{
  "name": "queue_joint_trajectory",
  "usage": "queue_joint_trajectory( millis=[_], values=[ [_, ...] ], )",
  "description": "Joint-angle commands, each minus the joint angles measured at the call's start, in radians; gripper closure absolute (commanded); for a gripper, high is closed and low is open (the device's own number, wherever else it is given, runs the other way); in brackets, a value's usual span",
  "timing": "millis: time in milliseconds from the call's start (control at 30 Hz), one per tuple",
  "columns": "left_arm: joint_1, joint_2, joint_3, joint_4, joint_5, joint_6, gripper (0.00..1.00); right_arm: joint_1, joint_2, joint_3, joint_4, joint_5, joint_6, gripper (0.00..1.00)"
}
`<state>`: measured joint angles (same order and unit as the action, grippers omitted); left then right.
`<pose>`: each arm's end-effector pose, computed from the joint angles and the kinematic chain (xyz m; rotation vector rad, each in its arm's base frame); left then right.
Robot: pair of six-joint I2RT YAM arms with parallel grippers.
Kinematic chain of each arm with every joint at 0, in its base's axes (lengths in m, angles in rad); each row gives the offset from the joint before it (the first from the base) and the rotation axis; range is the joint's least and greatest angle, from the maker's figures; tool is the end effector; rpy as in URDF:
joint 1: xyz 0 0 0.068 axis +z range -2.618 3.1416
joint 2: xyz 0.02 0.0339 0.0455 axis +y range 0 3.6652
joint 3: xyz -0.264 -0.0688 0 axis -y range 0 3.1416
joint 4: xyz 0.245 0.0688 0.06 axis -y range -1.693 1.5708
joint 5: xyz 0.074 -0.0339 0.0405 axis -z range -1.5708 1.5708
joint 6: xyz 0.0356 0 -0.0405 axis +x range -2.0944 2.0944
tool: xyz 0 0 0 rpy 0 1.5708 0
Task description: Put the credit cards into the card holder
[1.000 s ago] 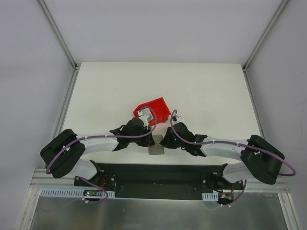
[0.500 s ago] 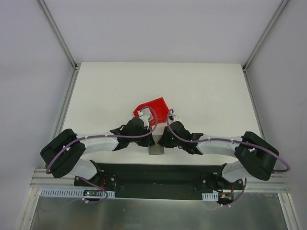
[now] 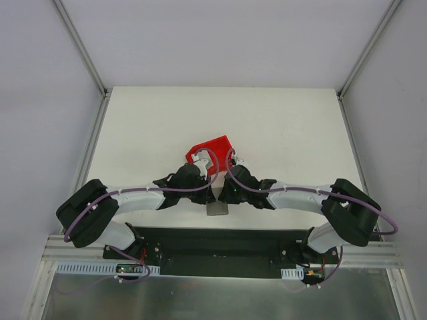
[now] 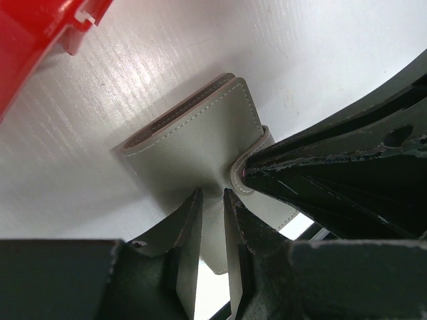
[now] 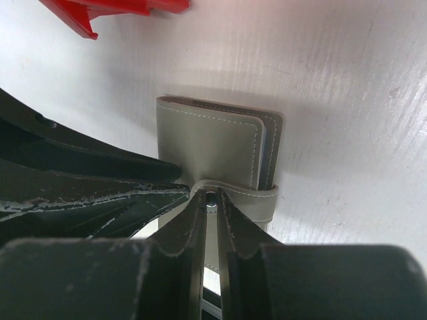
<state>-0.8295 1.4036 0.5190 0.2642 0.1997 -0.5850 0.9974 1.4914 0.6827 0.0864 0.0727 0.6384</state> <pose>0.1746 -0.2012 0.1590 0.4089 2.3297 -0.9696 0.1615 0.2454 0.1685 -0.3915 2.3794 0.7347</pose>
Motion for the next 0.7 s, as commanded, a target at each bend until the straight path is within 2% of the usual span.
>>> queue_joint_trajectory(
  millis=[0, 667],
  values=[
    [-0.016, 0.029, -0.007, -0.082, 0.021, 0.011, 0.82, 0.032, 0.073, 0.052, -0.144, 0.024, -0.005, 0.88],
    [-0.016, 0.009, -0.022, -0.082, -0.01, -0.009, 0.82, 0.098, 0.168, 0.089, -0.301, 0.105, 0.046, 0.91]
  ],
)
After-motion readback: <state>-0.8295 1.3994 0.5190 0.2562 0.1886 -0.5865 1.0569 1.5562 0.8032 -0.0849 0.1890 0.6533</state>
